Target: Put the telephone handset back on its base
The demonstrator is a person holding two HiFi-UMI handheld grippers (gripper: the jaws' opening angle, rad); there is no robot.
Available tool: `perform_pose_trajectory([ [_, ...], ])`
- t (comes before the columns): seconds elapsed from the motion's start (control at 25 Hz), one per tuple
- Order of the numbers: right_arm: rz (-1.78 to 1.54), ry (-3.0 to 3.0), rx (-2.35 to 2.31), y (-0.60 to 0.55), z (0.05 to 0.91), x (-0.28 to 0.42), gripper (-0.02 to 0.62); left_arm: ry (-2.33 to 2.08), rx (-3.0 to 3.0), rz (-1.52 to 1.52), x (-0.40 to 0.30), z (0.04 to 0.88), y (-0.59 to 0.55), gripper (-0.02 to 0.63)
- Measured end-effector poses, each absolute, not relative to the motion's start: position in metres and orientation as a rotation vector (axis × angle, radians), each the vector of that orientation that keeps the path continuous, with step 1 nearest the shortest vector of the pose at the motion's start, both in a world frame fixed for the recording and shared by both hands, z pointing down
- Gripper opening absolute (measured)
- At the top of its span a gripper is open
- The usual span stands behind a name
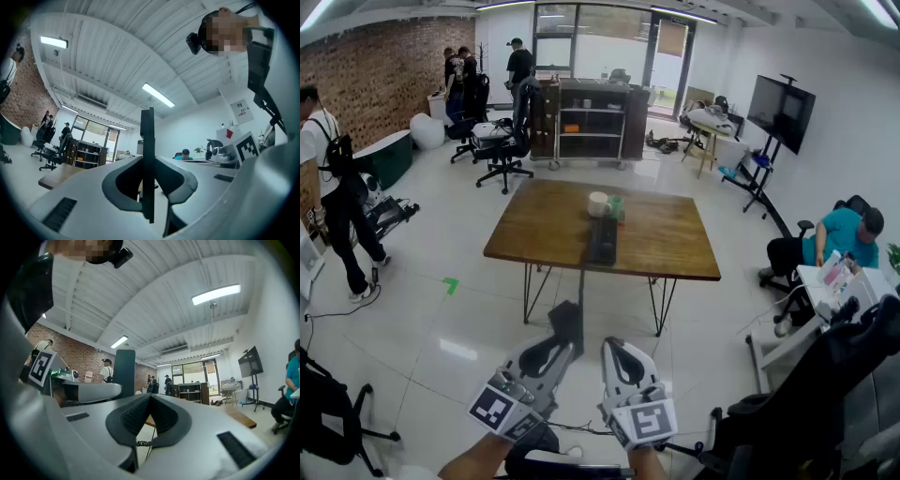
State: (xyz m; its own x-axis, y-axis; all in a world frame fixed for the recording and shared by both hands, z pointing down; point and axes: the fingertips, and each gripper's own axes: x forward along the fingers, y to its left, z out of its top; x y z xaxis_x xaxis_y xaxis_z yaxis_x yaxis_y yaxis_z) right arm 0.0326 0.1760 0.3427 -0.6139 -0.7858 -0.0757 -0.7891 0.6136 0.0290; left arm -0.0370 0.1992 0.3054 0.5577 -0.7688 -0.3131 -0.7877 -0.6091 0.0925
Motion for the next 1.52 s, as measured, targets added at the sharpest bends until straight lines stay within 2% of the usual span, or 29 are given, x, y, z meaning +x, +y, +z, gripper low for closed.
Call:
perform_pose_trajectory([
  [0.76,0.141,2.764,-1.378,0.144,0.339,0.057,0.000,1.335,-2.734,0.531,-0.017,0.310,0.161,0.071],
  [1.52,0.125,2.800,-1.397,0.043,0.347,0.051,-0.001,1.354,-2.768,0.518,-0.024,0.319,0.055,0.070],
])
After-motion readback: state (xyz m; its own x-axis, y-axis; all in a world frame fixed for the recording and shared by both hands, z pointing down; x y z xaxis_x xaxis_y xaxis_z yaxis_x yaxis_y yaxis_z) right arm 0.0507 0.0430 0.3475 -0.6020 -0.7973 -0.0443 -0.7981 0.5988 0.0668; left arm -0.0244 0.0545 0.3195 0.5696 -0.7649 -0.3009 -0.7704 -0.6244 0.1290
